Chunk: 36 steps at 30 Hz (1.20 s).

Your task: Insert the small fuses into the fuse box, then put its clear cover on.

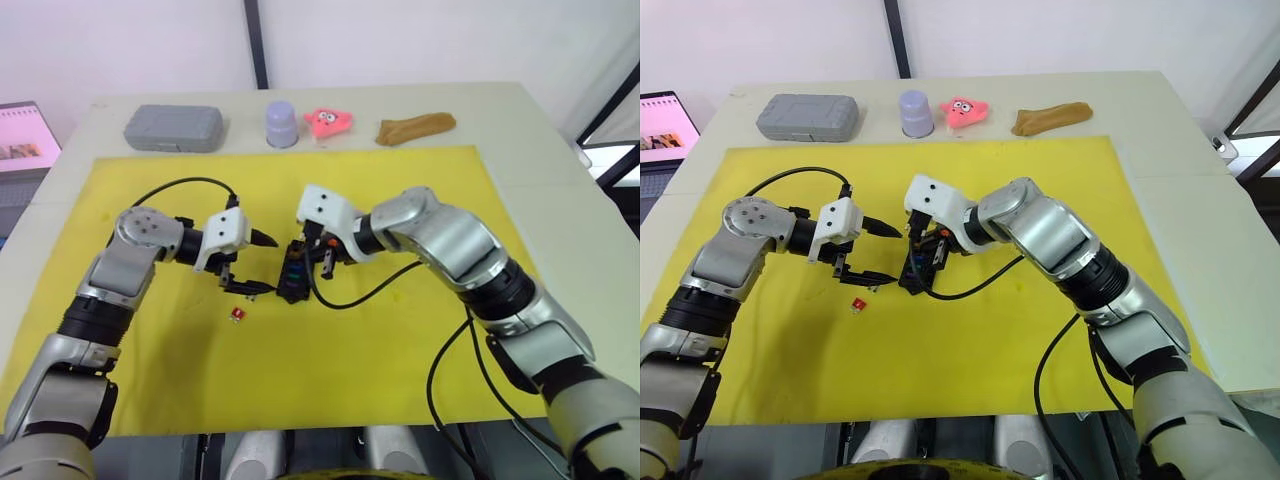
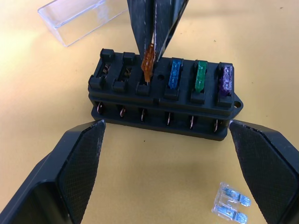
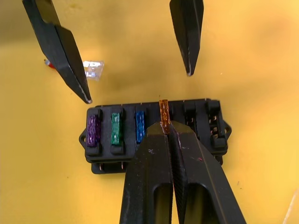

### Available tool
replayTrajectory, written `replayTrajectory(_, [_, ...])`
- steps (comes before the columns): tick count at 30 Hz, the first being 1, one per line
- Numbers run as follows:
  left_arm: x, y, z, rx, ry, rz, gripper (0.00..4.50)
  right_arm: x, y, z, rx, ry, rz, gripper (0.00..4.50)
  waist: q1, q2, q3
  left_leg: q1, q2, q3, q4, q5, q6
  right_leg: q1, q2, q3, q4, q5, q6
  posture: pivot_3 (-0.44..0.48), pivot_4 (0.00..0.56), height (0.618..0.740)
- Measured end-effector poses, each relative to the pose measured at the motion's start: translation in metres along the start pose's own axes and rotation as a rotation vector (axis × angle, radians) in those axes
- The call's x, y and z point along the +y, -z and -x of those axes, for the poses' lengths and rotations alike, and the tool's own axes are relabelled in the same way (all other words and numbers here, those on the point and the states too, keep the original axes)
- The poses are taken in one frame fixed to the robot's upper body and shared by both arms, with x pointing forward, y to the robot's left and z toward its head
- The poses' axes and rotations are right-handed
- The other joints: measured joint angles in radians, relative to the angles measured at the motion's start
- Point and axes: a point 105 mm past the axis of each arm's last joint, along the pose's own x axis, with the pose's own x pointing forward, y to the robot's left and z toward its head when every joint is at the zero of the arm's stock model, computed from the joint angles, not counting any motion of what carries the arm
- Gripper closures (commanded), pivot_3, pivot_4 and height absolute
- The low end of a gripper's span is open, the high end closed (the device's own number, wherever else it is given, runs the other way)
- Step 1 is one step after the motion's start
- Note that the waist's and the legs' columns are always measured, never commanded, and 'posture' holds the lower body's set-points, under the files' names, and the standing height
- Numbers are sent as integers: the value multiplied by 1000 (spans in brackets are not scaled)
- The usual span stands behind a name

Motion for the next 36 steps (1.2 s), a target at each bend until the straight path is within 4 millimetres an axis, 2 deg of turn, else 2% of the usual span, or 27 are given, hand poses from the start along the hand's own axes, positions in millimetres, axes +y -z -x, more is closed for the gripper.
replayTrajectory(22, [1,0,0,0,-10,1,73,-5,2,0,30,25,5,4500,0,0,0,0,0,0,0,0,0,0,0,0,0,0,0,0,150,740])
replayTrajectory(32, [1,0,0,-1,-11,1,73,-6,-1,1,56,31,10,4500,0,0,0,0,0,0,0,0,0,0,0,0,0,0,0,0,150,740])
replayTrajectory(36, [1,0,-1,-2,-12,0,73,-7,-8,5,55,32,23,4500,0,0,0,0,0,0,0,0,0,0,0,0,0,0,0,0,150,740])
